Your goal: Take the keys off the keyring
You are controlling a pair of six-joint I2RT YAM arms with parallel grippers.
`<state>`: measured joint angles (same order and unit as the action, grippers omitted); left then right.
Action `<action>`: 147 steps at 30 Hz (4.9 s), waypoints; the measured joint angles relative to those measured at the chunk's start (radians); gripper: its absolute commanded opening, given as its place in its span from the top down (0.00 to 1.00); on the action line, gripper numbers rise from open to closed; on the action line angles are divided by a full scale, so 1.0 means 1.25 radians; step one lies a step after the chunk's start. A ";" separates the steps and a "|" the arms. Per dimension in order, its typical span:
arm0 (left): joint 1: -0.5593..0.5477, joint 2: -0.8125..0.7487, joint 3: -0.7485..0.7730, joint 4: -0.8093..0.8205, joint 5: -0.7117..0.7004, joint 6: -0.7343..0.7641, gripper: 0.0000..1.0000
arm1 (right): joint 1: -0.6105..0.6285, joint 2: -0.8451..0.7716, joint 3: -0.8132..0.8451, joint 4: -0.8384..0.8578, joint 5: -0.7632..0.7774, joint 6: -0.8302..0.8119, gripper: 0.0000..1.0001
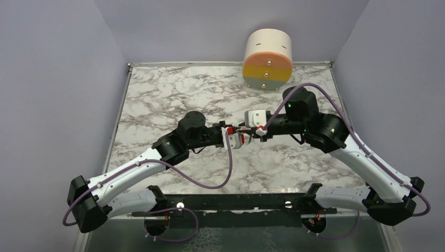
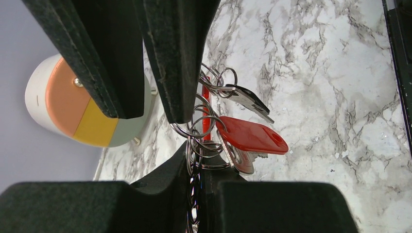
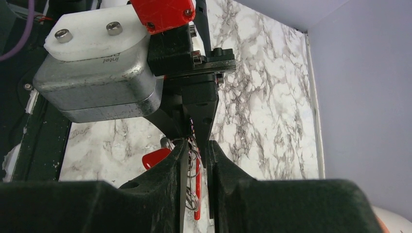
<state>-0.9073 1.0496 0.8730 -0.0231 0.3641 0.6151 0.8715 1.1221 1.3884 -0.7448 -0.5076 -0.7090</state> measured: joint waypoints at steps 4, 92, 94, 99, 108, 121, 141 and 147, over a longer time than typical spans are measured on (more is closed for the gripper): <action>0.000 0.000 0.000 0.000 -0.007 0.004 1.00 | 0.000 0.000 -0.001 0.000 0.005 0.002 0.81; 0.002 -0.116 -0.135 0.292 -0.080 -0.085 1.00 | 0.004 -0.204 -0.305 0.579 0.363 0.204 0.82; 0.002 -0.117 -0.136 0.298 -0.081 -0.084 1.00 | 0.004 -0.223 -0.321 0.594 0.363 0.211 0.79; 0.002 -0.145 -0.157 0.307 -0.092 -0.084 1.00 | 0.004 -0.319 -0.434 0.683 0.350 0.244 0.76; 0.002 -0.156 -0.162 0.360 -0.155 -0.127 1.00 | 0.004 -0.316 -0.560 0.804 0.266 0.284 0.80; 0.002 -0.116 -0.155 0.401 -0.229 -0.261 1.00 | 0.004 -0.336 -0.601 0.949 0.162 0.293 0.98; 0.002 -0.089 -0.154 0.454 -0.250 -0.361 1.00 | 0.004 -0.226 -0.588 1.062 0.064 0.309 0.90; 0.002 -0.089 -0.154 0.464 -0.250 -0.377 1.00 | 0.004 -0.222 -0.588 1.109 0.064 0.298 0.90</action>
<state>-0.9054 0.9382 0.6807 0.5575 0.0517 0.1444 0.8761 0.8448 0.6537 0.6411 -0.4278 -0.3367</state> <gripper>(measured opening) 0.124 0.100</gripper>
